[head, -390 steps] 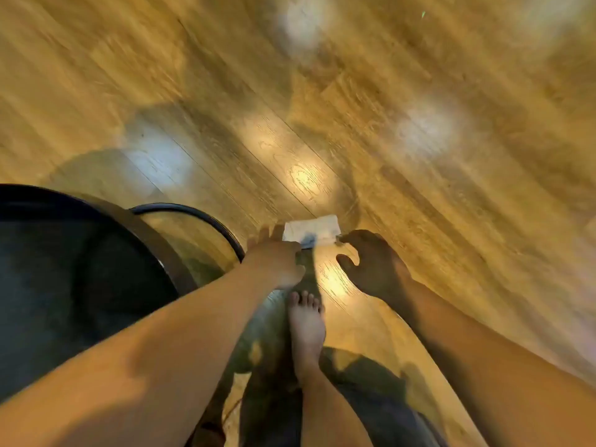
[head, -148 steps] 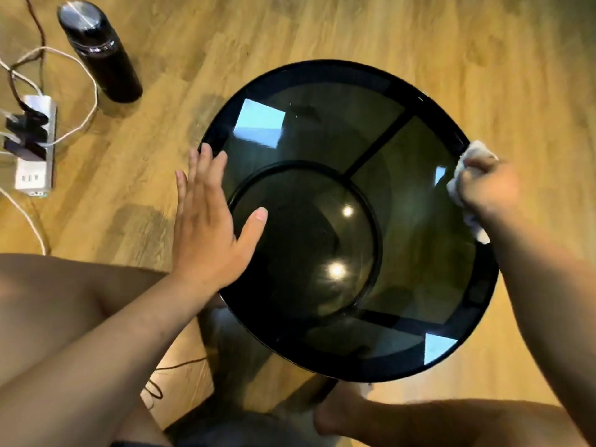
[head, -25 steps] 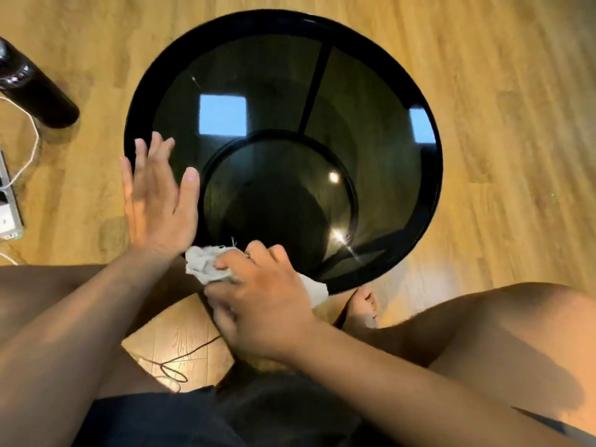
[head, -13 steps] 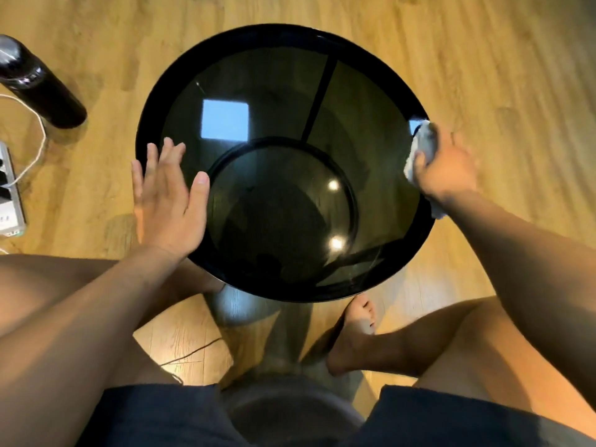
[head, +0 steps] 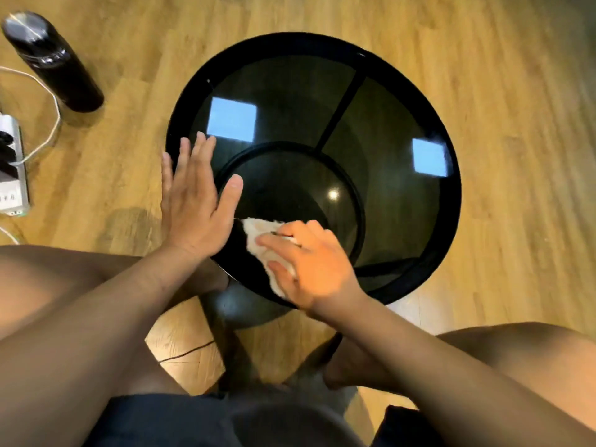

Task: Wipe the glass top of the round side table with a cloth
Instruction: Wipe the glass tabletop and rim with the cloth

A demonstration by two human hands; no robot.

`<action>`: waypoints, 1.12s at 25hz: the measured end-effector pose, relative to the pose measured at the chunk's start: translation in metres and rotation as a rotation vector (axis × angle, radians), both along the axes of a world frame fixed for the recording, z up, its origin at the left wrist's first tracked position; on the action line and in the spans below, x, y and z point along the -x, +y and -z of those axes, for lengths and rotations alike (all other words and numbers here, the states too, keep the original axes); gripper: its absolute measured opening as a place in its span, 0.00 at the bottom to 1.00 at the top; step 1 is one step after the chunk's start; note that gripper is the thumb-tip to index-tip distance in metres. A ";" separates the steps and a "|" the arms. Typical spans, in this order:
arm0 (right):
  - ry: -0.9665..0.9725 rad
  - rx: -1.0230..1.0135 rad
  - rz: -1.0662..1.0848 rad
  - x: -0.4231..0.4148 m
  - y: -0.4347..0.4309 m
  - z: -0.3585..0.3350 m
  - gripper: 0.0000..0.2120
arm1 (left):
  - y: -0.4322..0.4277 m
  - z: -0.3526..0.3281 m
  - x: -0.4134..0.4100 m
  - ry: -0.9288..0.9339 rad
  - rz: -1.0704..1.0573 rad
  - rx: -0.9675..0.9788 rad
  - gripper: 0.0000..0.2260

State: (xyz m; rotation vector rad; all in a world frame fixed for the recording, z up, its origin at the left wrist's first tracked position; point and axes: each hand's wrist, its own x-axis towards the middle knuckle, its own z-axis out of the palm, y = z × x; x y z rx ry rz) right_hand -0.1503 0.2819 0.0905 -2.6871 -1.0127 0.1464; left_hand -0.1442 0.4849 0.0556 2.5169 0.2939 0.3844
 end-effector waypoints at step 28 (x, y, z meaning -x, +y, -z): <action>-0.003 0.021 0.866 -0.192 -0.116 -0.024 0.21 | 0.024 0.002 -0.019 0.023 0.032 0.085 0.30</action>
